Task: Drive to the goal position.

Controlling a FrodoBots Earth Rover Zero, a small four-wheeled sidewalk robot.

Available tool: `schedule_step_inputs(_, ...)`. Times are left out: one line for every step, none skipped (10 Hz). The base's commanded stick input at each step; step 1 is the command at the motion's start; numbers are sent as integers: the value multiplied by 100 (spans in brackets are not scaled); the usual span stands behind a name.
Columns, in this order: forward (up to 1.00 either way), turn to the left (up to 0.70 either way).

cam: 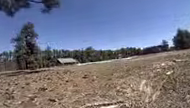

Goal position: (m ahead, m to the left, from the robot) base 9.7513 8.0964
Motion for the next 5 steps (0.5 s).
schedule_step_inputs(70,-16)
schedule_step_inputs(70,0)
schedule_step_inputs(70,0)
schedule_step_inputs(70,0)
schedule_step_inputs(70,0)
